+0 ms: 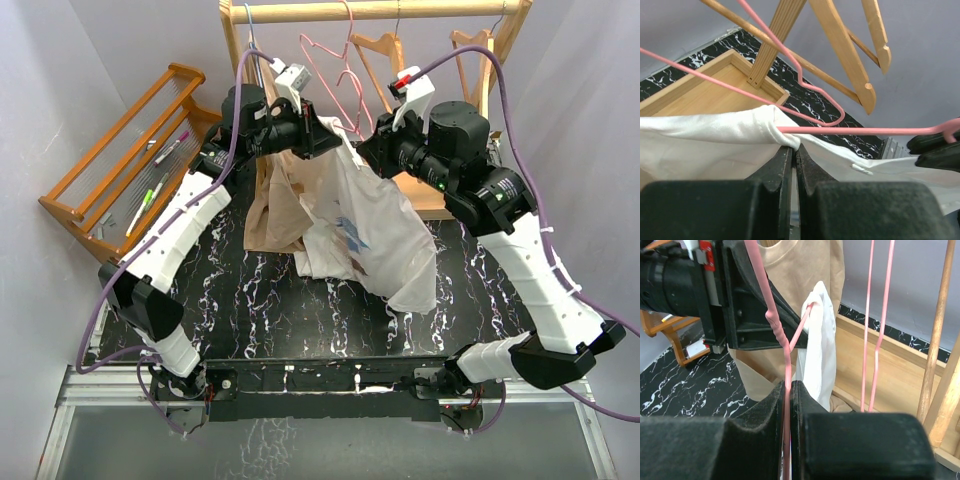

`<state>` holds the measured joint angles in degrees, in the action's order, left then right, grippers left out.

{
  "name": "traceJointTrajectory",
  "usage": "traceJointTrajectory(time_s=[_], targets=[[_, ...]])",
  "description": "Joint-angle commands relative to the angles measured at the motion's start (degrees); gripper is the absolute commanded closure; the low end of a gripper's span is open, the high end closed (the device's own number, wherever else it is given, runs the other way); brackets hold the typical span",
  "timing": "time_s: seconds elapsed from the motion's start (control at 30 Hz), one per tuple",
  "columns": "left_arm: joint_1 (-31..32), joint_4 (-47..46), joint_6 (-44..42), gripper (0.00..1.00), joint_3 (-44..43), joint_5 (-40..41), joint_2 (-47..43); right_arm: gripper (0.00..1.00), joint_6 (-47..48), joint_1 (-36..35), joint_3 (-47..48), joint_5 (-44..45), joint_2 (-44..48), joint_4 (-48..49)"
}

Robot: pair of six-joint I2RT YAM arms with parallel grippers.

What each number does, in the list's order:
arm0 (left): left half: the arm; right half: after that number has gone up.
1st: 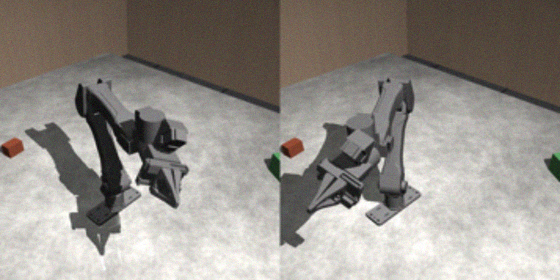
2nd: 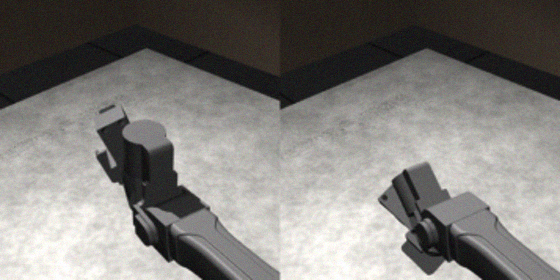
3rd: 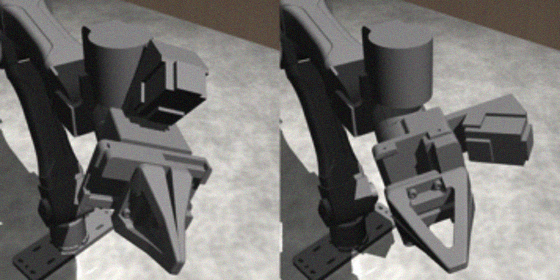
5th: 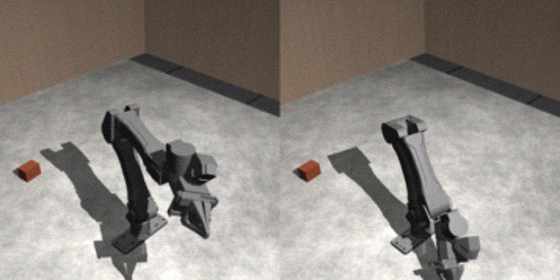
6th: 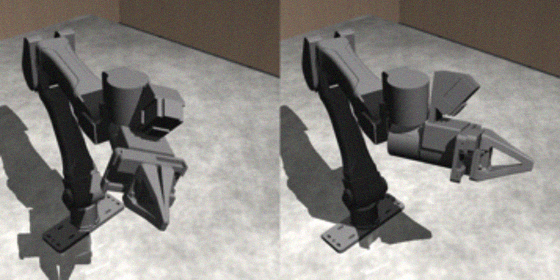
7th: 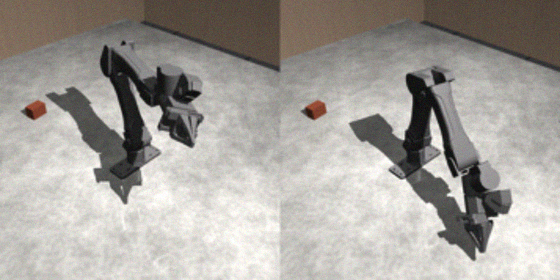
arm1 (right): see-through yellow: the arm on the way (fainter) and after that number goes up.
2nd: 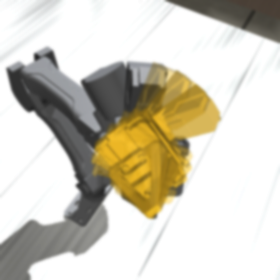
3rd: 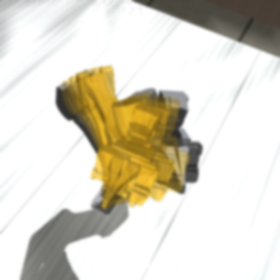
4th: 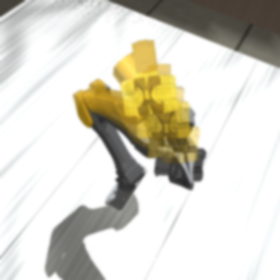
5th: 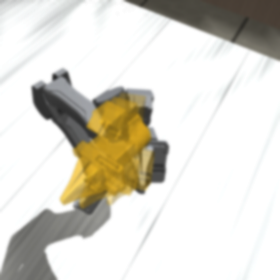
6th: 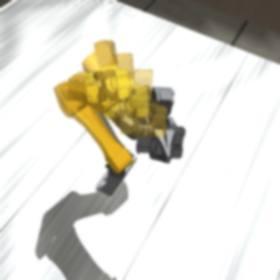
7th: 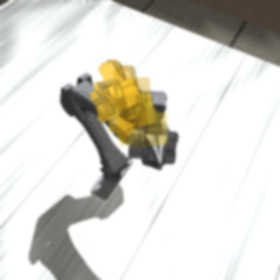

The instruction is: Place the t-shirt on the hanger

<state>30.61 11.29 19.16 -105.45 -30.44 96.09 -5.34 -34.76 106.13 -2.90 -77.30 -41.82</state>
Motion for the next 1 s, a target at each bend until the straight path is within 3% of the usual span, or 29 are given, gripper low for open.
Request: traceJointTrajectory(time_s=[0.0, 0.47, 0.6, 0.63, 0.73, 0.77, 0.97], targets=[[0.3, -0.22, -2.45, 1.0, -4.4, -1.64, -4.75, 0.92, -0.63, -0.13, -1.04, 0.66, 2.7, 4.15], [0.21, -0.5, -2.28, 1.0, -8.24, -3.96, -4.21, 0.92, -0.81, -0.07, -5.18, 1.61, 4.06, 5.66], [0.15, -0.06, -2.59, 1.0, -5.69, -3.14, -4.68, 0.92, -0.76, -0.13, -5.4, 1.7, 4.65, 6.97], [-0.04, -0.09, -2.63, 0.92, -4.42, -2.53, -5.17, 0.92, -0.58, -0.11, -5.18, 1.67, 4.81, 7.18], [-0.63, 0.05, -2.89, 0.38, -1.68, 0.24, -6.06, 0.92, 0.0, -0.12, -4.37, 1.87, 5.38, 7.67], [-1.34, 0.38, -3.05, 0.27, -1.33, 1.61, -6.09, 0.92, 0.17, -0.13, -4.04, 1.9, 5.52, 7.53], [-8.33, 2.87, -3.49, 0.23, -2.59, 6.99, -4.73, 0.92, 0.53, -0.12, -3.18, 1.54, 6.67, 6.23]])
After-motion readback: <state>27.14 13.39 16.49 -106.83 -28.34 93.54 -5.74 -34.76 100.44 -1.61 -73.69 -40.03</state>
